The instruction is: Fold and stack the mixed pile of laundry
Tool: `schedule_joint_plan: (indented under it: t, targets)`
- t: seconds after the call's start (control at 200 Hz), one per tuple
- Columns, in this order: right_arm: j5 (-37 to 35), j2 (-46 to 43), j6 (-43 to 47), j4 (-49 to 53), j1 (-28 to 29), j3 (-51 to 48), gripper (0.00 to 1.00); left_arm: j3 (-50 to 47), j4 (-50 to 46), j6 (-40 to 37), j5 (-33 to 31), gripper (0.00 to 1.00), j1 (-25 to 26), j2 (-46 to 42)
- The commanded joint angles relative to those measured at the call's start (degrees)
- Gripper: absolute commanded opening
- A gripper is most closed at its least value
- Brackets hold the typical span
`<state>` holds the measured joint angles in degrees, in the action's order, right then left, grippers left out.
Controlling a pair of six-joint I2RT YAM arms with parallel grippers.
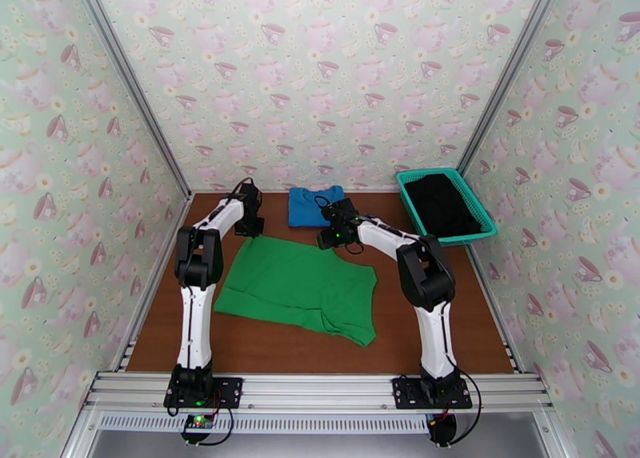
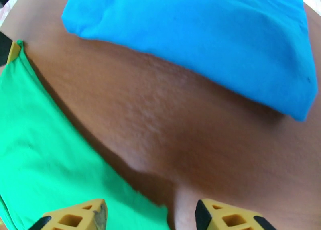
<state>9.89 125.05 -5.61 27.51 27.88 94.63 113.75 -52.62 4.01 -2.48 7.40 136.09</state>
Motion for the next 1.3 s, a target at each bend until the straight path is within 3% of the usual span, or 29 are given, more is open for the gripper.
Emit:
schedule_joint_plan:
  t: [0.0,0.235,0.496,0.891,1.297]
  targets:
    - [1.4,2.9,-1.2,2.7,-0.1,1.5,0.59,-2.0,0.1,-0.2,-1.2,0.00,0.2,0.2]
    - [0.9,4.1,-1.3,3.6,-0.2,0.8,0.53,-2.1,0.7,-0.2,-2.6,0.00,0.1,-0.7]
    - [3.1,7.5,-1.3,7.0,0.4,4.8,0.37,-3.6,2.9,1.3,-3.5,0.00,-0.6,-2.3]
    - [3.0,1.7,-3.3,7.2,1.5,0.3,0.47,-4.0,3.9,2.5,-3.1,0.00,-1.6,-3.0]
    - [4.5,3.8,-5.2,7.0,1.4,4.7,0.46,-5.4,5.5,2.4,-1.9,0.00,-1.8,-2.8]
